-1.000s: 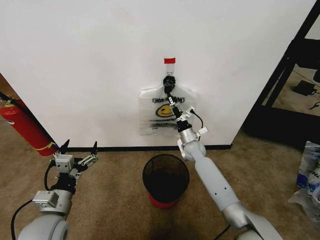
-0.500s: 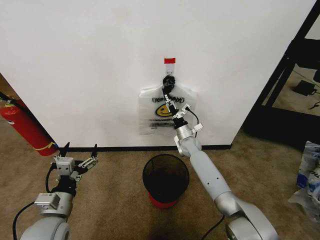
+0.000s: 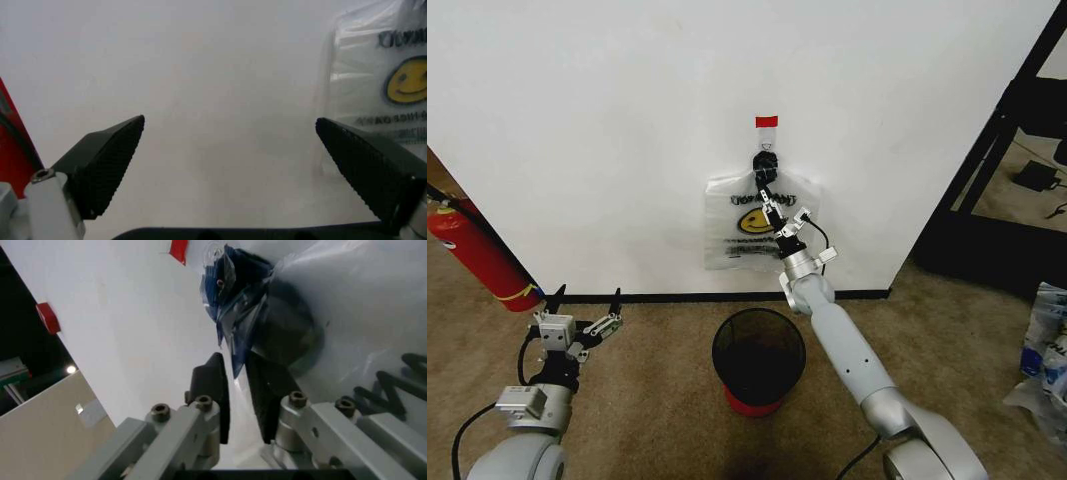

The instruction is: Pick up the garbage bag from the wall and place it over the trash bin.

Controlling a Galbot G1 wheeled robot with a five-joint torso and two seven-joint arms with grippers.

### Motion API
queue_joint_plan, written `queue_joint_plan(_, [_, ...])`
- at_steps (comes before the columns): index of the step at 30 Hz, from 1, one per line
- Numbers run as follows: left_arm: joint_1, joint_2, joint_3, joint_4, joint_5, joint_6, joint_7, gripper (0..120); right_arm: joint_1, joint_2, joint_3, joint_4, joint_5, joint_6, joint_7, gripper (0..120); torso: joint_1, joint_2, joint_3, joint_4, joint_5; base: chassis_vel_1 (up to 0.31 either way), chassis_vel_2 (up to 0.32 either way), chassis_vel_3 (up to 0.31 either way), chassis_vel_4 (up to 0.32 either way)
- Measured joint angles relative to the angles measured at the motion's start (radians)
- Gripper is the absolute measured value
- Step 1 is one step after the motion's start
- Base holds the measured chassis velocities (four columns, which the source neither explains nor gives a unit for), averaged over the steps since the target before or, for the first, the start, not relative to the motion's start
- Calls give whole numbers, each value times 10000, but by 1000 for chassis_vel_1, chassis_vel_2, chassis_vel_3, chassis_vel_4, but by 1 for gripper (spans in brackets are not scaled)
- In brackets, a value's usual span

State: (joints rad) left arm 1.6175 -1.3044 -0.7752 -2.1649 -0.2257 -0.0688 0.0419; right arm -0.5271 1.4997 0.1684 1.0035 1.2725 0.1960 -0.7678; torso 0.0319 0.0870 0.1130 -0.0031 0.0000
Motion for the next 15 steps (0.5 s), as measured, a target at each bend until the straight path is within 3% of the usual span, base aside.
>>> queue_joint_plan(7, [26, -34, 25, 28, 28, -47, -2, 100, -22, -85, 120, -11, -132, 9, 34, 0, 0, 0, 0, 0, 0, 0, 0, 0, 0])
queue_joint_plan(15, [-4, -41, 68, 113, 40, -85, -12, 100, -81, -181, 231, 44, -312, 9, -40, 0, 0, 0, 0, 1, 0, 0, 0, 0, 0])
